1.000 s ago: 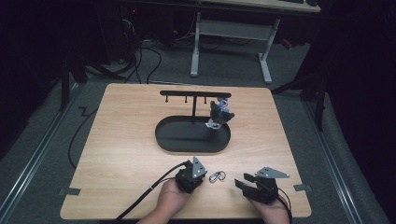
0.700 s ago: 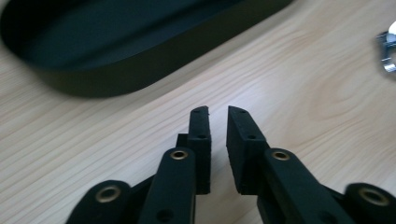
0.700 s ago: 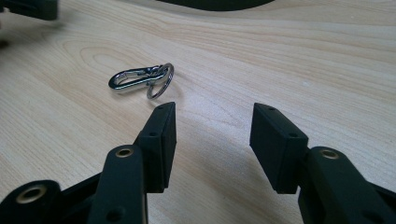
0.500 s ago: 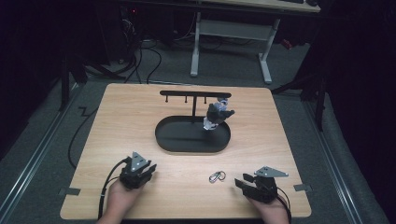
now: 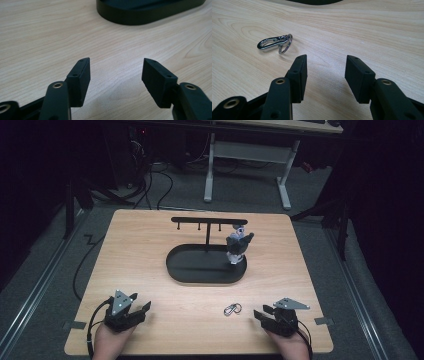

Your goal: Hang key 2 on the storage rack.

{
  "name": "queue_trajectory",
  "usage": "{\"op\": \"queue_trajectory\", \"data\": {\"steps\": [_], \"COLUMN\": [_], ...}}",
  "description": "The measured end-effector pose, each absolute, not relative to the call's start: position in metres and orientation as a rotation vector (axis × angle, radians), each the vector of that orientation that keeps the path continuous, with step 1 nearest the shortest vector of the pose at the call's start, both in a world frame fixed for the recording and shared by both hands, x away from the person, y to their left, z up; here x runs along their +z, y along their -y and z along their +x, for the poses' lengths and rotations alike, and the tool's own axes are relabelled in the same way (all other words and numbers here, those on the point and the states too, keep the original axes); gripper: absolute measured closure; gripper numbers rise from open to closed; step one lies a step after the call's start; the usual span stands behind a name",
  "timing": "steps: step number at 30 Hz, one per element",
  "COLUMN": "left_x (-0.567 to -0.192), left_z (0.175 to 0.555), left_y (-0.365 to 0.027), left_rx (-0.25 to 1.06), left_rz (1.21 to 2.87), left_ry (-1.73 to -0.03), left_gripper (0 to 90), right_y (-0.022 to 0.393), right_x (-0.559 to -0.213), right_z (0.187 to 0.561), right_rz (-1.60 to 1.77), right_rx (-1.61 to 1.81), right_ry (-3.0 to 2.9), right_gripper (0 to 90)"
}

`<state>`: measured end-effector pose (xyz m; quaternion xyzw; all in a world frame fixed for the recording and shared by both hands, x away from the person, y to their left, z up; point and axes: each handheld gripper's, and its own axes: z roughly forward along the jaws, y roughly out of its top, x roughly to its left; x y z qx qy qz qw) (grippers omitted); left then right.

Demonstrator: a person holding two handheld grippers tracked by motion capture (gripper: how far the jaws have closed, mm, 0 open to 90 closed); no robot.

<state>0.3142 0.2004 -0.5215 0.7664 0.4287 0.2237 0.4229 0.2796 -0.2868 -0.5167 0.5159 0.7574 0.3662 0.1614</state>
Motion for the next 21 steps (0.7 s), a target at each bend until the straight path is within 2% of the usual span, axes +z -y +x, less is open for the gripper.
{"op": "queue_trajectory", "data": {"steps": [8, 13, 21], "left_x": [-0.519, -0.519, -0.517], "left_z": [0.318, 0.319, 0.318], "left_y": [-0.211, -0.214, -0.209], "left_rx": [0.547, 0.53, 0.527], "left_rz": [1.898, 1.894, 1.895], "left_ry": [-1.057, -1.048, -1.014], "left_gripper": [37.4, 37.5, 37.8], "right_y": [0.28, 0.275, 0.267], "right_x": [-0.508, -0.506, -0.497], "right_z": [0.28, 0.287, 0.293], "right_rz": [1.485, 1.496, 1.463], "right_rx": [0.98, 0.909, 0.793], "right_ry": [-2.162, -2.204, -2.296], "right_gripper": [51.3, 45.2, 43.4]}}
